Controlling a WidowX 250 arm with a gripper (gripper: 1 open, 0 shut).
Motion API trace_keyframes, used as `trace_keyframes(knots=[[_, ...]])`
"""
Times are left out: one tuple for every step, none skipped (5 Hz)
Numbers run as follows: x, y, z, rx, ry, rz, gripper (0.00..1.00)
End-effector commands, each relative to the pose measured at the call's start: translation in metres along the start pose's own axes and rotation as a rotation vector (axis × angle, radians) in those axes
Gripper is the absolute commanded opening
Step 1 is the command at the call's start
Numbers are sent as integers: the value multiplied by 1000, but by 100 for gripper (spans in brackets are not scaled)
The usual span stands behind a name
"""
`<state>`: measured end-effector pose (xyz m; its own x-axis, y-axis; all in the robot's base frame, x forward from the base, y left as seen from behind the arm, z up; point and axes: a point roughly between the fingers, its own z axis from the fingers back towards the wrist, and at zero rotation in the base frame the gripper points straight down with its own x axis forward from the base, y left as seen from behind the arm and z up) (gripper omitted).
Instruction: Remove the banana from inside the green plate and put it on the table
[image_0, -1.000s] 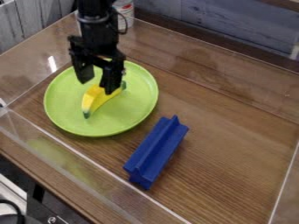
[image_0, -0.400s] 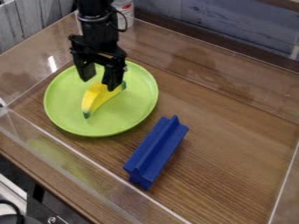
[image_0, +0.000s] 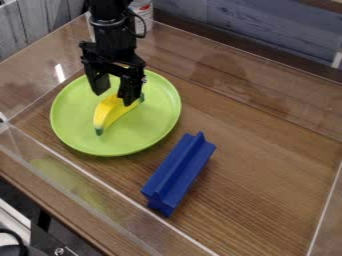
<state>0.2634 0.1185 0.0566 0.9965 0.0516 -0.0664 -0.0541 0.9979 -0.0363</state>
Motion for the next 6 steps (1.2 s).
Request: trace_keyframes(knots=[[10,1,18,18,-56,-7,100],[11,4,17,19,-56,-5,100],[12,6,15,20,-56,-3,100],[12,8,12,20,-48,-1,100],[11,11,13,21,-51,3,100],[10,10,15,18,-53,5,100]])
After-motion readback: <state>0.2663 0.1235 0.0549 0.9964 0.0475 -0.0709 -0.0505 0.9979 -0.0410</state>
